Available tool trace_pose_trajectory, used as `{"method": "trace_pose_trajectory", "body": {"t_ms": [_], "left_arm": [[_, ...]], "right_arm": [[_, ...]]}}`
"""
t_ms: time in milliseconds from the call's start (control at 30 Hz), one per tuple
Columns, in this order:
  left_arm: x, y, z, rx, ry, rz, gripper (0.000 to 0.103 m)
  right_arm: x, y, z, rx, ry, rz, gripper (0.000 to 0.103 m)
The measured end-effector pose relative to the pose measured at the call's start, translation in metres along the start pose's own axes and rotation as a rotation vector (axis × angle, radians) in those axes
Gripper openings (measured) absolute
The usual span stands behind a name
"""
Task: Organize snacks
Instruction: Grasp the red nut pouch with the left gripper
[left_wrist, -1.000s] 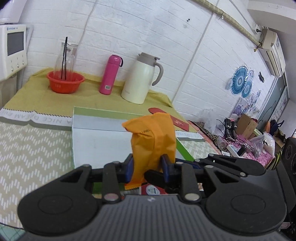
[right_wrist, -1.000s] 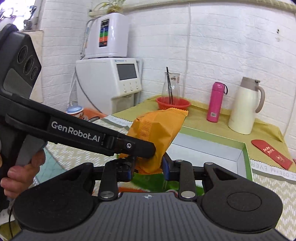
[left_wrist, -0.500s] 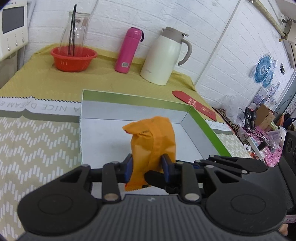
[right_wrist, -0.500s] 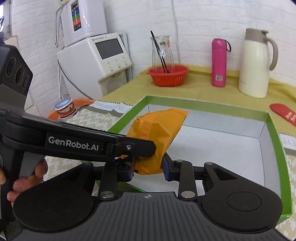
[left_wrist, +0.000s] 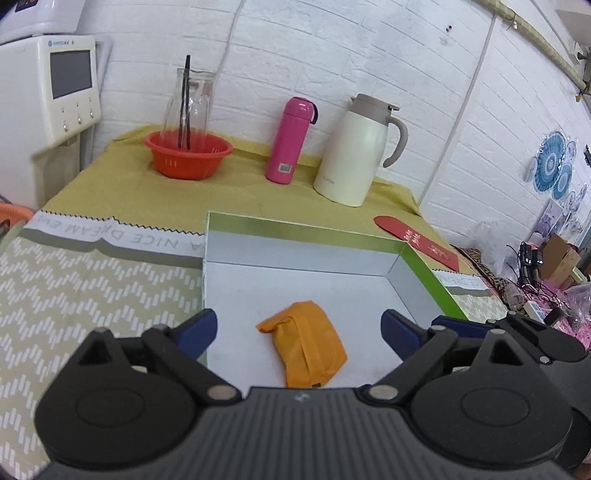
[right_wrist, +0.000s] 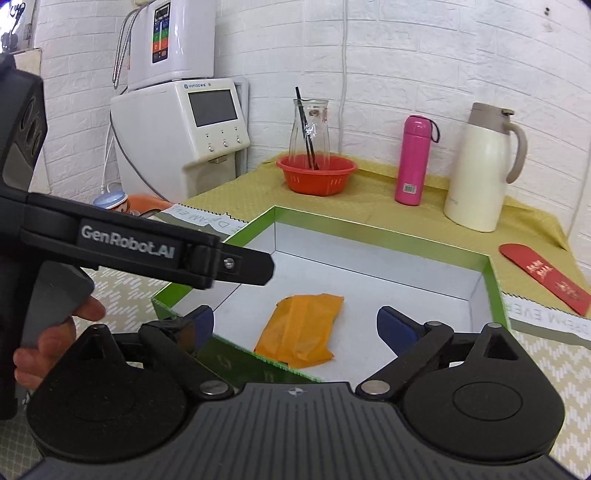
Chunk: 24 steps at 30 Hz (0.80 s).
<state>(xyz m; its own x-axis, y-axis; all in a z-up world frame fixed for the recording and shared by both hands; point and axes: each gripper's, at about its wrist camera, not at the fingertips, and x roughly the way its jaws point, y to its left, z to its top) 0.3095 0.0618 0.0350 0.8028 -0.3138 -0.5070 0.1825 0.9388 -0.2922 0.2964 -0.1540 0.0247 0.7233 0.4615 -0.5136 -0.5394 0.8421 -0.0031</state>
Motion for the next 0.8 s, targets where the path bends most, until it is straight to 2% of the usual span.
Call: {"method": "trace_pose_trajectory", "body": {"t_ms": [67, 167, 300, 433, 567, 700, 800], "left_arm": [[-0.014, -0.008, -0.004, 0.023, -0.01, 0.007, 0.094], [-0.036, -0.019, -0.013, 0.037, -0.017, -0.031, 0.094], [-0.058, -0.034, -0.029, 0.034, 0.02, -0.097, 0.094], [-0.07, -0.048, -0.056, 0.082, 0.056, -0.149, 0.094], [-0.071, -0.057, -0.084, 0.113, 0.089, -0.182, 0.094], [-0.062, -0.058, -0.098, 0.092, 0.142, -0.229, 0.092], [-0.052, -0.061, -0.099, 0.108, 0.159, -0.209, 0.09]], "right_arm": [[-0.015, -0.001, -0.001, 0.015, -0.003, -0.014, 0.103], [-0.043, -0.003, -0.007, 0.046, -0.021, -0.036, 0.103], [-0.079, -0.008, -0.026, 0.122, -0.054, -0.021, 0.103], [-0.102, -0.011, -0.054, 0.195, -0.054, -0.022, 0.103], [-0.114, -0.009, -0.086, 0.261, -0.05, -0.048, 0.103], [-0.113, -0.006, -0.106, 0.308, -0.039, -0.006, 0.103], [-0.104, -0.006, -0.11, 0.333, -0.015, -0.005, 0.103]]}}
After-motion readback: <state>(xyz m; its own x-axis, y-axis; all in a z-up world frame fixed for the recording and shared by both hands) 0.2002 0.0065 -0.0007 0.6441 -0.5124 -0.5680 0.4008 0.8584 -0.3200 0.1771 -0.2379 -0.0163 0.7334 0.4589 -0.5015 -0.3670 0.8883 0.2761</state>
